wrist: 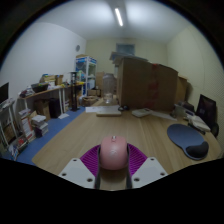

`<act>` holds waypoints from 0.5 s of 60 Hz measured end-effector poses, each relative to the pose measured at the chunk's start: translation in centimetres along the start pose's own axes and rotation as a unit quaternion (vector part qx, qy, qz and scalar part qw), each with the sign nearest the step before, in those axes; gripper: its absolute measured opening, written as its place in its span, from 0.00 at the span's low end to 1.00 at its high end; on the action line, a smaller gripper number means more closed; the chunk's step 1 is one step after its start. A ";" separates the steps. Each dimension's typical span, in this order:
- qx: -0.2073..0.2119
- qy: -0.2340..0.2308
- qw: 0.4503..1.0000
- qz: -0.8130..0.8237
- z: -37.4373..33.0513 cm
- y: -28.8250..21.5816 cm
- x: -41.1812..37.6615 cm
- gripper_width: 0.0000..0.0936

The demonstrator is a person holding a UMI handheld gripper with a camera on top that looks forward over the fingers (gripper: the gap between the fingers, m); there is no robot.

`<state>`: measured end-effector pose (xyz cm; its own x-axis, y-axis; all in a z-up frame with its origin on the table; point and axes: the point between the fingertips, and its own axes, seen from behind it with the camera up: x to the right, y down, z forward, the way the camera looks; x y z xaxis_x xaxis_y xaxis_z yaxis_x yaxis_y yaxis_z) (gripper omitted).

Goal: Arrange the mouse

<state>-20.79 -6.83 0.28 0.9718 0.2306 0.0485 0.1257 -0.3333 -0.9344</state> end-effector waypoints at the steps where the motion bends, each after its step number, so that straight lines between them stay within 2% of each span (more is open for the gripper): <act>1: 0.005 -0.005 1.000 -0.002 -0.3 -0.5 0.0 0.38; 5: 0.052 -0.014 0.999 -0.003 -2.5 -4.8 0.6 0.38; 9: 0.106 0.003 0.994 -0.001 -4.9 -10.8 4.3 0.37; 15: 0.139 0.048 0.989 0.000 -6.3 -16.7 12.2 0.37; 19: 0.121 0.089 0.989 0.004 -5.6 -16.8 19.4 0.37; 22: 0.091 0.107 0.990 0.012 -4.1 -15.0 23.4 0.37; 30: -0.017 0.099 0.992 0.072 1.6 -7.4 30.4 0.37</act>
<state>7.51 4.08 8.07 0.9999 -0.0056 -0.0129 -0.0141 -0.3813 -0.9243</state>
